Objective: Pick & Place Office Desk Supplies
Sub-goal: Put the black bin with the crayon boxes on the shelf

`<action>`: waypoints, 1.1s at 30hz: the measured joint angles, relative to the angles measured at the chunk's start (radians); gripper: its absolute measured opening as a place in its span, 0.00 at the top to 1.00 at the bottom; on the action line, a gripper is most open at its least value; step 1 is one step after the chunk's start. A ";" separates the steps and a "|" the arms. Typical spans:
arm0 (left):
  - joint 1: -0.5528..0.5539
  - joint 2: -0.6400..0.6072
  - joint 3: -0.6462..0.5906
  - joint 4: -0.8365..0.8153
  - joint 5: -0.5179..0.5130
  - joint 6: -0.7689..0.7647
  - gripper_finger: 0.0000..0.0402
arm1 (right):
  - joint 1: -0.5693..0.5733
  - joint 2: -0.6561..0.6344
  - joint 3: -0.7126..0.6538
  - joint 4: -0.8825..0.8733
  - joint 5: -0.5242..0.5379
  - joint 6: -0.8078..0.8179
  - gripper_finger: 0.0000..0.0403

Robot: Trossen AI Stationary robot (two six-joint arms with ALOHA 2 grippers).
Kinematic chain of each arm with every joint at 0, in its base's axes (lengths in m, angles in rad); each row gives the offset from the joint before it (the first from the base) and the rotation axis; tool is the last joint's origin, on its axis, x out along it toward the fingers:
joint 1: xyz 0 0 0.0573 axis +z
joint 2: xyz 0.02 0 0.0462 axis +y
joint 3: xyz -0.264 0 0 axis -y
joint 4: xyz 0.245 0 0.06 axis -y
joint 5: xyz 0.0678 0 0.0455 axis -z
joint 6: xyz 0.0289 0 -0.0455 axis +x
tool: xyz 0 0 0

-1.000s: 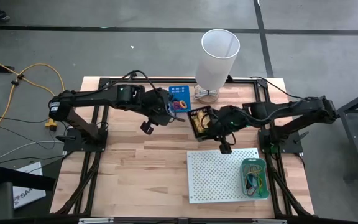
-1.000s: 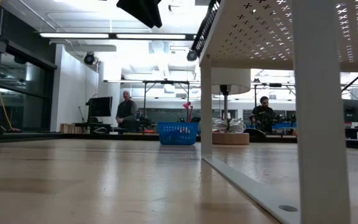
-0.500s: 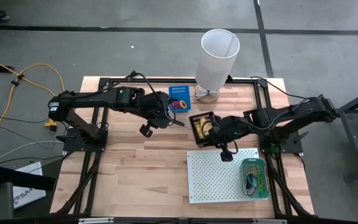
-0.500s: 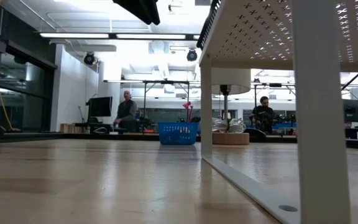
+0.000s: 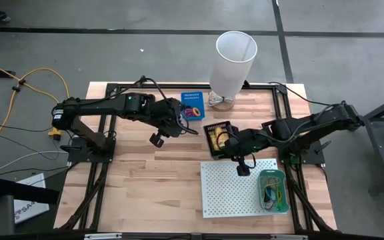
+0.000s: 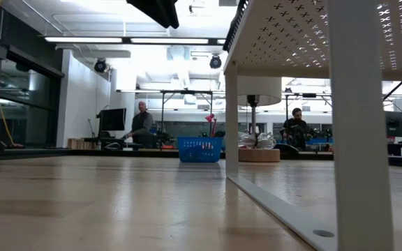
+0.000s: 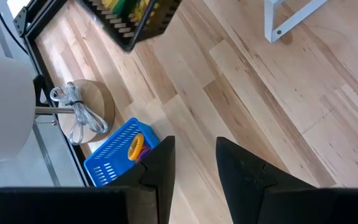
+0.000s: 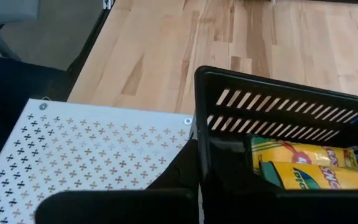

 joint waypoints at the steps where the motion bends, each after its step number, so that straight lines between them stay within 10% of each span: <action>1: 0.000 0.000 0.000 -0.003 0.000 0.000 0.73 | 0.005 0.000 0.000 0.000 0.000 0.010 1.00; 19: 0.003 0.000 0.000 -0.004 0.001 -0.023 0.73 | 0.260 -0.006 0.000 -0.002 0.329 0.301 1.00; 33: 0.003 0.000 0.000 0.019 0.001 -0.050 0.73 | 0.351 -0.007 0.099 -0.114 0.384 0.318 1.00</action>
